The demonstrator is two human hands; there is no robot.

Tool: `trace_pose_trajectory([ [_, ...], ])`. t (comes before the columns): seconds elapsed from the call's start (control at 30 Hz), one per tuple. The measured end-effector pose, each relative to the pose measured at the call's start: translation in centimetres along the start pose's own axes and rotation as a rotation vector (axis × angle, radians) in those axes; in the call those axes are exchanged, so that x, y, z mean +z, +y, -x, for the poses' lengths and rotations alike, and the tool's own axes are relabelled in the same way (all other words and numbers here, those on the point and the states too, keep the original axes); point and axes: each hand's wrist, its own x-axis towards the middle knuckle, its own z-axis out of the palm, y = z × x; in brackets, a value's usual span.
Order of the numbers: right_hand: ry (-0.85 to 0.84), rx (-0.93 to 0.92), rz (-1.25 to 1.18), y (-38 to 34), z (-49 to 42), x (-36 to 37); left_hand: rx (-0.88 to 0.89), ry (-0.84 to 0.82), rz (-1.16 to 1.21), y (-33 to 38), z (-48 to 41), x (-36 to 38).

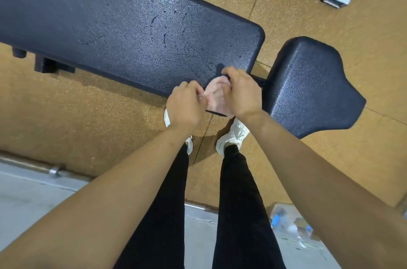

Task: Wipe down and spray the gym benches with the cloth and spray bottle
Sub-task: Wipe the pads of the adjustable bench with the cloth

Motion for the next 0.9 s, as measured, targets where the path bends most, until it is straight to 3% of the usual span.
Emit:
trace_pose_trajectory([
  [0.07,0.011,-0.019,-0.053,-0.2,-0.4,-0.1,0.001,-0.025,0.092,-0.3,-0.1,-0.1],
  [0.27,0.007,0.29,-0.508,1.2,0.6,-2.2,0.017,-0.216,0.641,-1.4,1.0,-1.8],
  [0.37,0.004,0.34,-0.658,2.6,2.0,-3.1,0.032,-0.342,0.645,-2.3,1.9,-3.0],
  [0.47,0.033,0.377,-0.782,3.6,2.6,-4.0,0.033,-0.357,0.612,-3.4,2.1,-4.6],
  [0.57,0.076,0.359,-0.857,4.0,1.9,-4.6,0.004,-0.262,0.658,-3.9,1.5,-6.5],
  [0.7,0.229,0.239,-0.829,2.6,-0.2,-3.8,-0.037,0.089,0.619,-3.6,-1.0,-6.4],
  [0.8,0.283,0.081,-0.617,0.9,-0.4,-2.4,-0.078,0.225,0.388,-3.1,-1.9,-4.9],
  [0.9,0.2,-0.081,-0.447,-0.3,0.6,-0.4,-0.076,0.27,0.137,-3.8,-0.8,-3.7],
])
